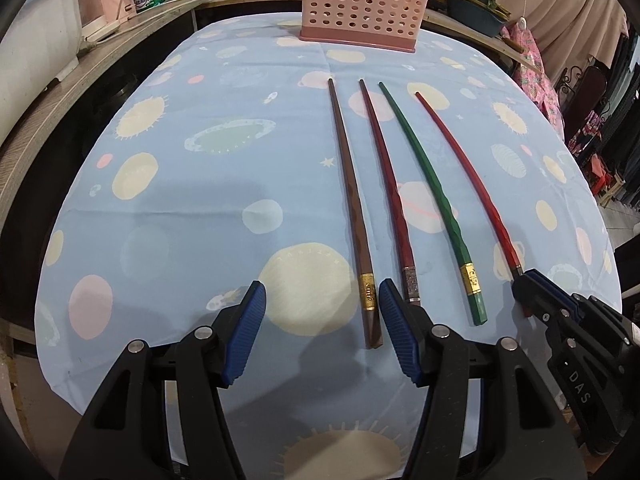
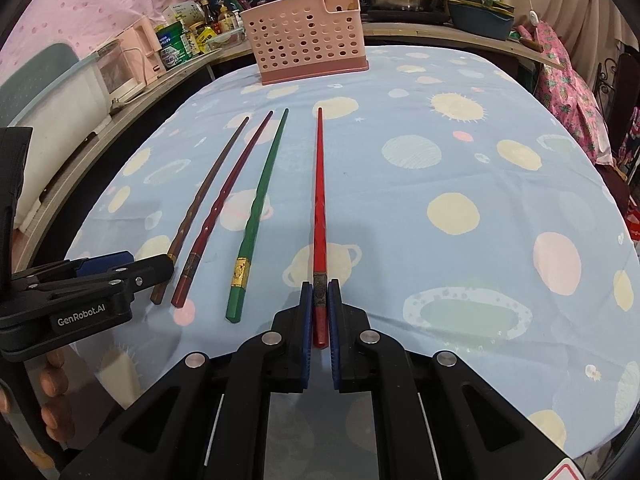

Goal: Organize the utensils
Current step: 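Grasp a brown chopstick with the left tool while the right tool grasps a red chopstick, then lift both chopsticks and lower them tip-first into the pink holder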

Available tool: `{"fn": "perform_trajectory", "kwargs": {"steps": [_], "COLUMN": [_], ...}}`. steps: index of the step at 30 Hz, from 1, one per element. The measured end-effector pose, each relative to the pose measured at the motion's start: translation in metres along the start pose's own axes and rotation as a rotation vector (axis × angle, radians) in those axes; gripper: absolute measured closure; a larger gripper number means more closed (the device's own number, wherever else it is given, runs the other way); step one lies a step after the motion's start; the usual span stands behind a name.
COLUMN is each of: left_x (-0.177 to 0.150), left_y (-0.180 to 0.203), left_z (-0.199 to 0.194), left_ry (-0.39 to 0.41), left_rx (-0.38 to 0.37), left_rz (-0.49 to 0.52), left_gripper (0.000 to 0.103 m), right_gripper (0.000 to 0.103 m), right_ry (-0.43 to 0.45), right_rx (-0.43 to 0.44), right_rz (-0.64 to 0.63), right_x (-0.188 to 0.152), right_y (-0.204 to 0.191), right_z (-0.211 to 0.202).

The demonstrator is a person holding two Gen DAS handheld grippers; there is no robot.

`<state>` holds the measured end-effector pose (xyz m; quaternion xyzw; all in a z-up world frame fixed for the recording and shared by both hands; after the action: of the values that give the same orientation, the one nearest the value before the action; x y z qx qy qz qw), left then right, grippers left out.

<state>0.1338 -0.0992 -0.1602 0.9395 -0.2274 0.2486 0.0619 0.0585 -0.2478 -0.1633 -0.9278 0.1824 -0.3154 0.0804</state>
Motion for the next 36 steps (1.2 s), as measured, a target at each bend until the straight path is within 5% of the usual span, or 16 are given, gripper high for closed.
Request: {"fn": "perform_trajectory", "kwargs": {"steps": [8, 22, 36], "left_x": [0.000, 0.012, 0.081], "left_y": [0.000, -0.009, -0.034], "left_z": [-0.001, -0.020, -0.089], "left_ry": [-0.003, 0.022, 0.213], "left_rx": [-0.035, -0.056, -0.052], "left_rz": [0.002, -0.045, -0.105], "left_gripper": [0.095, 0.096, 0.096], "right_gripper": [0.096, 0.096, 0.096], "right_ry": [-0.001, 0.032, 0.243], "right_rx": [0.004, 0.024, 0.096], "right_rz": [0.002, 0.015, 0.051], "right_x": [-0.001, 0.011, 0.104], "right_y": [-0.001, 0.000, -0.006], "right_z": [-0.001, -0.017, -0.088]}}
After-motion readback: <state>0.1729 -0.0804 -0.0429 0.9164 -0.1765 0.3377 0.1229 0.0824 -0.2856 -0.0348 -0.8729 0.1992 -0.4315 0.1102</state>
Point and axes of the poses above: each gripper's, at about its wrist camera, not at the fingertips, and z roughly the way its jaws point, y to its right, x to its top, the point moved 9 cm from there along z, roughly the way its jaws point, and after that the axes turned 9 degrees about z, right-handed, at the moved point
